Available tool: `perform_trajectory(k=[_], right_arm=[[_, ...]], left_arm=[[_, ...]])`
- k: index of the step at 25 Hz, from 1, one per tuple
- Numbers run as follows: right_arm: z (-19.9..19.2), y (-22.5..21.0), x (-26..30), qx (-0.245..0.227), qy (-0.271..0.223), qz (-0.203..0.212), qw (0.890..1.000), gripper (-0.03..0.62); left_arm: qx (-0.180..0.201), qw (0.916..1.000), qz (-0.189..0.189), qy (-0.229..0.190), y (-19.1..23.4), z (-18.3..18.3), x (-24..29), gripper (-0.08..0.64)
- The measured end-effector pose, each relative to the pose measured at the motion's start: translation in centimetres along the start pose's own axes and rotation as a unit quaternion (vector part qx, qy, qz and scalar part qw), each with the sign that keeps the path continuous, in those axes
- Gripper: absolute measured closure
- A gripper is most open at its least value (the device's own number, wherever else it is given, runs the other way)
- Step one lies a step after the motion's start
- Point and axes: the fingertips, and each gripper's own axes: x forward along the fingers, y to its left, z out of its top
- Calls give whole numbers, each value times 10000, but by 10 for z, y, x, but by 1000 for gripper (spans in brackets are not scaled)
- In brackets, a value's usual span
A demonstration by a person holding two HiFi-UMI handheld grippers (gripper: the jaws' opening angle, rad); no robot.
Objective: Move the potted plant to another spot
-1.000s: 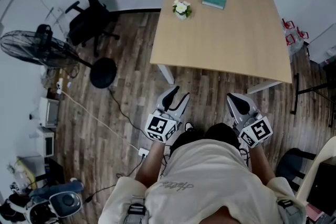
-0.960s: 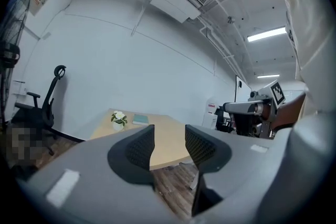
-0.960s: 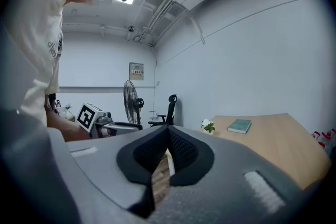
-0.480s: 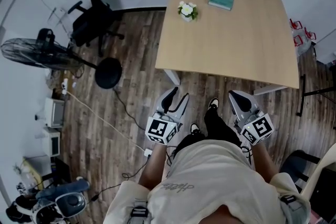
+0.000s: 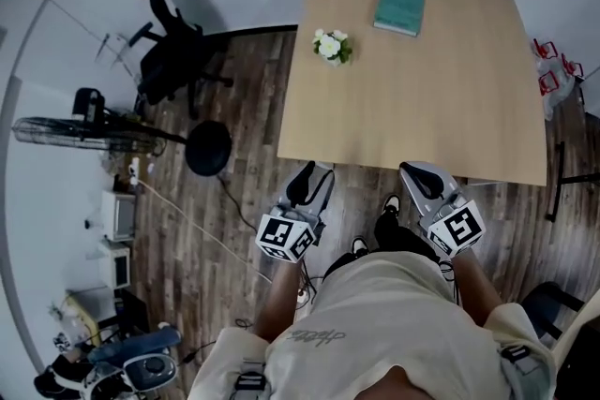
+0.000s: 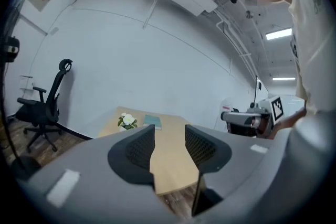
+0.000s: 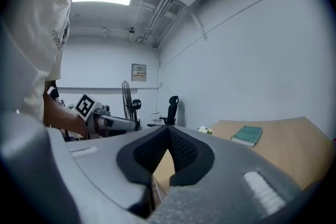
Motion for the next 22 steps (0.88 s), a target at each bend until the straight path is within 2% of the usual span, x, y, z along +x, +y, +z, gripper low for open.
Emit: perform_trajectory(k=[4,9,14,22], right_arm=[[-9,-43,11,-242,104,17,9997,591],[-2,-84,23,67,-38,119,9999,591],[-8,-101,30,509,-87,263,9983,591],[-22,-131,34,985,-37,-32,9951,591]], left_arm=[[116,9999,74,-75,7,25,44,364],[235,9997,13,-8,5,45,84,364],[120,9995,279,-12,16,54,101,364],[70,9995,235,222,33,45,117,370]])
